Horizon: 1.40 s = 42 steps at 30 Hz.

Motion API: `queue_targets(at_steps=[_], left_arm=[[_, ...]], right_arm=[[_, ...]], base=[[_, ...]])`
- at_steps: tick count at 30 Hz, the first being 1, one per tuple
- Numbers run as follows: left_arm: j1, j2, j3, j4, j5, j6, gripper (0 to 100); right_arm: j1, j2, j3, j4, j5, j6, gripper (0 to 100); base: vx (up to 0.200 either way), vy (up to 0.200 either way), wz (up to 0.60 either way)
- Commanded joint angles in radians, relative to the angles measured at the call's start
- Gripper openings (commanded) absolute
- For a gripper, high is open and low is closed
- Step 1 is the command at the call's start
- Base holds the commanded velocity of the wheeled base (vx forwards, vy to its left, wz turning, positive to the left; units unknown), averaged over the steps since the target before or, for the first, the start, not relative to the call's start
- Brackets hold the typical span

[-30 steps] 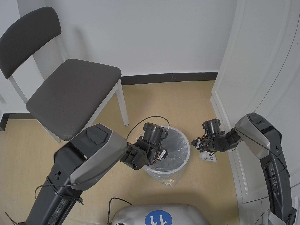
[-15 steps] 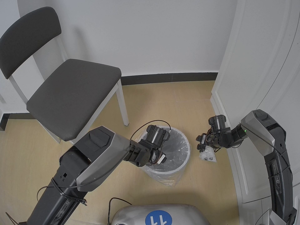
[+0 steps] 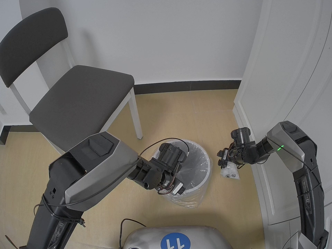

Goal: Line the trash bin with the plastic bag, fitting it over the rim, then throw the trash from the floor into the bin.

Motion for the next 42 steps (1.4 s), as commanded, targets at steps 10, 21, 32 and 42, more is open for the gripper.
queue_targets(at_steps=[10,21,32,42], left_arm=[[-0.017,-0.055,0.039,-0.048,-0.004,-0.003,100],[-0.008,0.116,-0.214,-0.055,0.082,0.002,100],[-0.005,0.261,-0.455,0.123,0.117,0.012,100],[-0.017,0.263,-0.455,0.104,0.100,-0.001,100]], right_arm=[[0.001,-0.010,0.006,-0.004,0.000,0.000,100],[0.001,-0.003,0.001,-0.004,0.000,0.000,100],[-0.016,-0.024,-0.004,-0.005,0.000,0.001,100],[-0.018,-0.024,-0.002,-0.005,0.000,0.001,100]], base=[[0.000,0.000,0.00],[0.000,0.000,0.00],[0.000,0.000,0.00],[0.000,0.000,0.00]])
